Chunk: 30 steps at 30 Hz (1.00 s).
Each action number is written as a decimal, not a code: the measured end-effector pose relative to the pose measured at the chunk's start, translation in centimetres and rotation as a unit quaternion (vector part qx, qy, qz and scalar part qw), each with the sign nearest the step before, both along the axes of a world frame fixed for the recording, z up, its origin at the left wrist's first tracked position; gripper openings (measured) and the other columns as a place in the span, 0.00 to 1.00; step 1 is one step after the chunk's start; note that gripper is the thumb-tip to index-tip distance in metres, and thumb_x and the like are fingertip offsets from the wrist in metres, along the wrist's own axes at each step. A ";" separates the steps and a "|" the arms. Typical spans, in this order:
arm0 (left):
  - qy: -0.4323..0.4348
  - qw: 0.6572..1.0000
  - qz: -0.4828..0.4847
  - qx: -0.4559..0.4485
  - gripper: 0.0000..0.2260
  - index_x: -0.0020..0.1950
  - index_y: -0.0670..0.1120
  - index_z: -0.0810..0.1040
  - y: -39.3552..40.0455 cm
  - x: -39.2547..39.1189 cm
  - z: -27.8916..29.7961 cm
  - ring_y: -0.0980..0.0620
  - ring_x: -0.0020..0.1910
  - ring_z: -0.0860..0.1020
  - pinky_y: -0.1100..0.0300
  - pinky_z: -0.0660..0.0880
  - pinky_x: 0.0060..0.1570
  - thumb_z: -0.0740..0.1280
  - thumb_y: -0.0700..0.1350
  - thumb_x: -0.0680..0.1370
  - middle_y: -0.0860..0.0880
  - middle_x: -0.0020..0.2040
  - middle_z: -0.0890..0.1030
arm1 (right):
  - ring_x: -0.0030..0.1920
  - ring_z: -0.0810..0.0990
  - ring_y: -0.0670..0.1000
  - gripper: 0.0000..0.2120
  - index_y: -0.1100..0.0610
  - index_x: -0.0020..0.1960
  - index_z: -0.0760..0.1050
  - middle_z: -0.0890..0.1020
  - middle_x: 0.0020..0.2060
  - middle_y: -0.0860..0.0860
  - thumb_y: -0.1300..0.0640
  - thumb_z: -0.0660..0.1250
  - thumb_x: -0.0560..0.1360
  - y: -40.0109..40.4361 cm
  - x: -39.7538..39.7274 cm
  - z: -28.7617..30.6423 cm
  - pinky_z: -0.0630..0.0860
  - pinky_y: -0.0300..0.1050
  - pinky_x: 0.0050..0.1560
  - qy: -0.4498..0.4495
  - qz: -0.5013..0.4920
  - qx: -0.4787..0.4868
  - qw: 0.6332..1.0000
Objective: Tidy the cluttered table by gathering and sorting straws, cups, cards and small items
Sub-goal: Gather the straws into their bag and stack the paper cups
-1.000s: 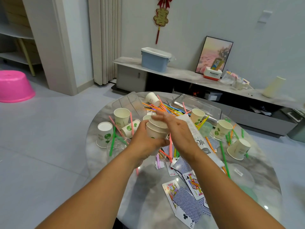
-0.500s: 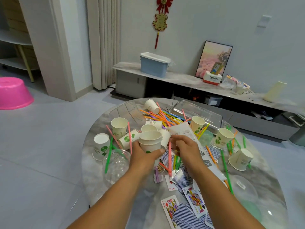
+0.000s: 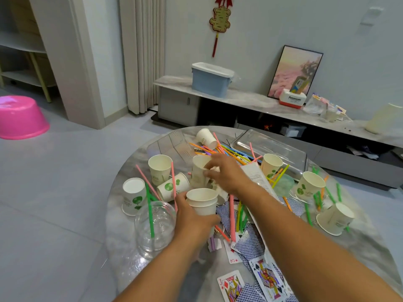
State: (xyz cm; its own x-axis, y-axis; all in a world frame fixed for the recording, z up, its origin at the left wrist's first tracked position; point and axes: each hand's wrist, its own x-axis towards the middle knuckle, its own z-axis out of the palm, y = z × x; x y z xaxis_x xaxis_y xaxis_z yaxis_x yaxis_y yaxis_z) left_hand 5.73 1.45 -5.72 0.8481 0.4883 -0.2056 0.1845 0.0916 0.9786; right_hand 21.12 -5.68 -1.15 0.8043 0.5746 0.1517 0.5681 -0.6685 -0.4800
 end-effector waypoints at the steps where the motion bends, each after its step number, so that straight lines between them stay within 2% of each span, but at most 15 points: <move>1: 0.004 1.000 -0.006 0.002 0.37 0.64 0.56 0.60 0.1 0.0 -0.2 0.59 0.49 0.74 0.69 0.70 0.33 0.79 0.35 0.66 0.54 0.57 0.74 | 0.66 0.73 0.52 0.01 0.51 0.49 0.82 0.77 0.64 0.51 0.55 0.72 0.78 -0.5 0.1 1.1 0.67 0.46 0.65 0.030 0.000 0.046 0.998; 3: 0.012 1.000 -0.017 0.010 0.37 0.64 0.56 0.61 0.1 0.0 -0.3 0.62 0.49 0.73 0.70 0.70 0.33 0.79 0.35 0.66 0.53 0.57 0.74 | 0.64 0.75 0.48 0.03 0.48 0.47 0.79 0.76 0.64 0.45 0.55 0.71 0.78 -2.0 -0.2 3.6 0.69 0.45 0.66 0.075 0.021 0.092 0.993; 5: 0.019 0.999 -0.025 0.011 0.37 0.64 0.55 0.61 0.0 0.1 -0.3 0.60 0.49 0.74 0.69 0.71 0.34 0.79 0.35 0.66 0.53 0.56 0.74 | 0.57 0.79 0.43 0.04 0.47 0.46 0.80 0.77 0.59 0.33 0.54 0.70 0.80 -3.6 -0.9 5.6 0.74 0.40 0.59 0.113 0.047 0.119 0.985; 6: 0.019 0.999 -0.030 0.008 0.37 0.64 0.54 0.61 -0.2 0.1 -0.2 0.58 0.50 0.75 0.66 0.73 0.36 0.79 0.35 0.66 0.54 0.56 0.74 | 0.54 0.80 0.41 0.04 0.48 0.46 0.79 0.78 0.57 0.33 0.53 0.68 0.80 -4.2 -1.2 6.0 0.76 0.39 0.55 0.132 0.041 0.129 0.982; 8: 0.018 0.999 -0.038 0.003 0.37 0.64 0.54 0.62 -0.3 0.1 0.0 0.58 0.49 0.75 0.60 0.77 0.42 0.80 0.35 0.66 0.56 0.54 0.74 | 0.53 0.82 0.46 0.07 0.50 0.49 0.77 0.81 0.55 0.43 0.51 0.64 0.83 -5.2 -1.5 6.1 0.80 0.49 0.56 0.201 -0.012 0.174 0.964; 9: 0.018 0.999 -0.041 0.006 0.37 0.64 0.54 0.62 -0.4 0.1 0.1 0.59 0.49 0.74 0.56 0.78 0.47 0.80 0.35 0.66 0.57 0.53 0.73 | 0.54 0.83 0.52 0.07 0.53 0.51 0.76 0.82 0.55 0.51 0.51 0.62 0.84 -5.6 -1.6 6.0 0.82 0.54 0.56 0.264 -0.056 0.223 0.937; 11: 0.021 0.999 -0.039 0.011 0.36 0.63 0.54 0.62 -0.3 0.0 0.2 0.60 0.48 0.73 0.53 0.79 0.51 0.80 0.34 0.66 0.58 0.51 0.73 | 0.54 0.85 0.62 0.06 0.56 0.57 0.74 0.81 0.57 0.61 0.54 0.61 0.84 -6.1 -1.6 5.3 0.84 0.59 0.52 0.429 -0.169 0.342 0.819; 14: 0.018 0.999 -0.027 0.017 0.35 0.61 0.54 0.62 -0.2 0.1 0.5 0.61 0.46 0.73 0.61 0.74 0.41 0.79 0.34 0.66 0.59 0.49 0.72 | 0.56 0.82 0.71 0.13 0.61 0.66 0.70 0.78 0.62 0.69 0.57 0.60 0.84 -7.2 -2.2 3.5 0.83 0.65 0.48 0.643 -0.240 0.430 0.586; 16: 0.021 0.999 -0.027 0.029 0.36 0.61 0.54 0.61 0.1 0.1 0.6 0.53 0.49 0.75 0.62 0.72 0.40 0.79 0.34 0.66 0.56 0.51 0.73 | 0.53 0.82 0.71 0.17 0.63 0.71 0.69 0.77 0.63 0.71 0.57 0.58 0.85 -7.9 -2.6 1.8 0.84 0.62 0.39 0.697 -0.239 0.441 0.512; 19: 0.017 0.998 -0.038 0.047 0.37 0.62 0.55 0.61 0.4 0.0 0.6 0.49 0.55 0.74 0.60 0.72 0.44 0.80 0.34 0.65 0.51 0.57 0.74 | 0.45 0.85 0.69 0.19 0.64 0.73 0.69 0.74 0.66 0.71 0.60 0.56 0.84 -8.6 -3.5 0.3 0.85 0.55 0.33 0.717 -0.218 0.464 0.472; 23: 0.001 0.993 -0.078 0.085 0.36 0.62 0.55 0.64 0.3 -0.3 0.3 0.54 0.53 0.74 0.71 0.69 0.38 0.79 0.32 0.65 0.52 0.57 0.74 | 0.37 0.86 0.62 0.18 0.67 0.70 0.72 0.73 0.65 0.74 0.60 0.56 0.84 -9.2 -4.2 1.2 0.82 0.43 0.33 0.694 -0.193 0.505 0.475; 26: -0.015 0.988 -0.097 0.116 0.34 0.62 0.57 0.66 0.1 -0.4 0.6 0.58 0.51 0.74 0.71 0.70 0.34 0.77 0.31 0.66 0.53 0.57 0.74 | 0.36 0.86 0.60 0.17 0.66 0.69 0.72 0.75 0.66 0.70 0.58 0.57 0.84 -9.1 -4.7 3.0 0.82 0.43 0.31 0.653 -0.203 0.541 0.490; 27: -0.024 0.986 -0.099 0.129 0.34 0.61 0.57 0.66 0.0 -0.5 0.7 0.58 0.52 0.74 0.70 0.71 0.35 0.76 0.31 0.67 0.53 0.58 0.75 | 0.38 0.86 0.60 0.16 0.64 0.68 0.72 0.77 0.65 0.67 0.58 0.58 0.85 -9.0 -4.8 3.3 0.83 0.43 0.31 0.623 -0.205 0.542 0.525; 28: -0.034 0.984 -0.099 0.143 0.33 0.61 0.57 0.67 -0.1 -0.5 0.8 0.56 0.53 0.75 0.67 0.73 0.38 0.76 0.31 0.66 0.52 0.58 0.75 | 0.40 0.87 0.59 0.14 0.62 0.67 0.72 0.79 0.63 0.65 0.56 0.58 0.85 -8.9 -5.0 3.6 0.83 0.44 0.32 0.569 -0.208 0.523 0.600; 30: -0.048 0.981 -0.102 0.157 0.34 0.62 0.57 0.68 -0.1 -0.4 1.0 0.53 0.55 0.75 0.64 0.73 0.43 0.77 0.32 0.66 0.50 0.59 0.75 | 0.44 0.87 0.54 0.12 0.56 0.62 0.75 0.83 0.56 0.58 0.51 0.57 0.86 -8.7 -5.6 3.6 0.81 0.43 0.36 0.365 -0.203 0.405 0.813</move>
State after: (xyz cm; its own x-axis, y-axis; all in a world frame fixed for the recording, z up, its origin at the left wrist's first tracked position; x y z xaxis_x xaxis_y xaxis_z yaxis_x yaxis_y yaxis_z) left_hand 5.31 1.40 -4.73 0.9428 0.3331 0.0144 0.0726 -0.2472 0.9662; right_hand 15.57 -14.41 2.45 0.9485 0.1878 -0.2550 -0.2548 -0.0253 -0.9667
